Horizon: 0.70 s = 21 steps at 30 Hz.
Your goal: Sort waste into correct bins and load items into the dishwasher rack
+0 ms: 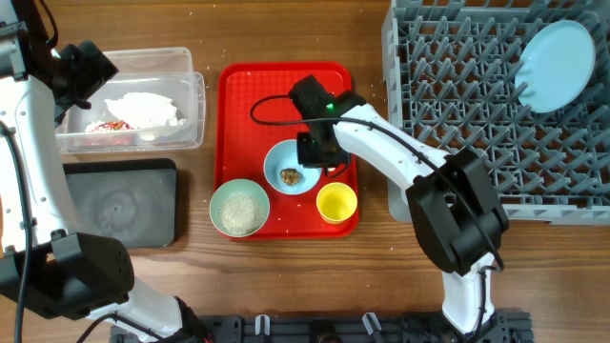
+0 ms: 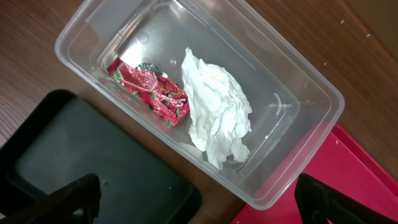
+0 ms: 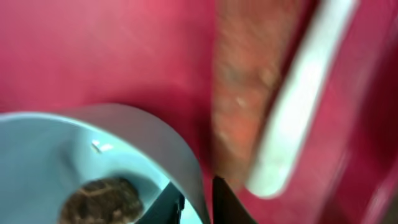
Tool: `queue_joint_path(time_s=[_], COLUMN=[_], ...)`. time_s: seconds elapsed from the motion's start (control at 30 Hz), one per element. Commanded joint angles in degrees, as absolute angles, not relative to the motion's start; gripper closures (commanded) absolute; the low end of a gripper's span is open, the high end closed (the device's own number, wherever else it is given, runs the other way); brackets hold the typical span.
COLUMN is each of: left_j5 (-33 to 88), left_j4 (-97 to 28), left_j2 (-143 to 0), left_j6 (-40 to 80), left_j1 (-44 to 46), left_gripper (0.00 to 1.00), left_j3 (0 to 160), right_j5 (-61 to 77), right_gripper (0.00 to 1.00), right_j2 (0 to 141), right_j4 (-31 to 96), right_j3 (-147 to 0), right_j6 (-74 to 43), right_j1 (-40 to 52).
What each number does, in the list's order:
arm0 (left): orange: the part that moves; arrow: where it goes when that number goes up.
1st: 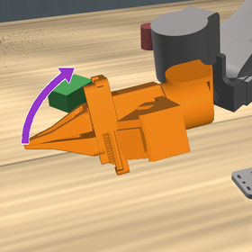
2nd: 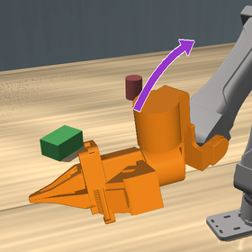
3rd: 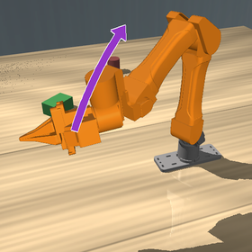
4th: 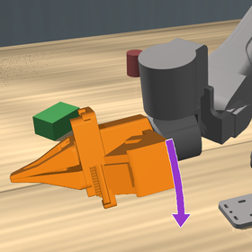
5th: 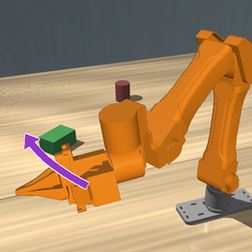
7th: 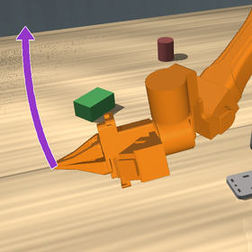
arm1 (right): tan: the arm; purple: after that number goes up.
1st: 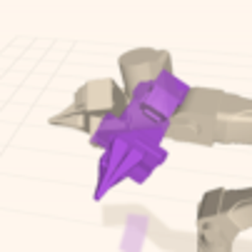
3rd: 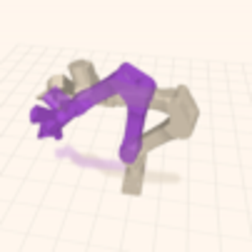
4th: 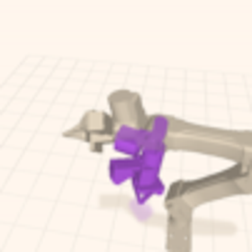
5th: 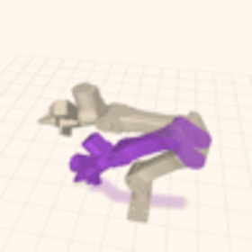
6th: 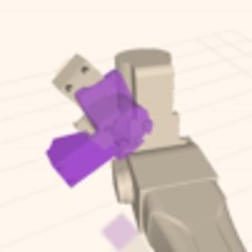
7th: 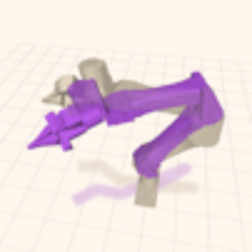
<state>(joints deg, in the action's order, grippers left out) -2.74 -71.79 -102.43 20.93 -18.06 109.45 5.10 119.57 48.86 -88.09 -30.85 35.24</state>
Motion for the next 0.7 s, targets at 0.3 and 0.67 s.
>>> queue_joint_path(time_s=[0.3, 0.67], left_j5=[4.3, 4.9], left_j4=[-73.2, -73.8], left_j2=[-102.0, -102.1], left_j6=[21.4, 19.3], left_j1=[-17.3, 9.6], left_gripper=[0.0, 0.0], left_j3=[109.5, 104.9], right_j5=[9.3, 9.1], right_gripper=[0.77, 0.28], right_j2=[117.7, 103.7], right_j4=[29.4, 43.2], right_j3=[-88.9, -97.3], right_j6=[-31.4, -27.5], right_j1=[35.1, 10.9])
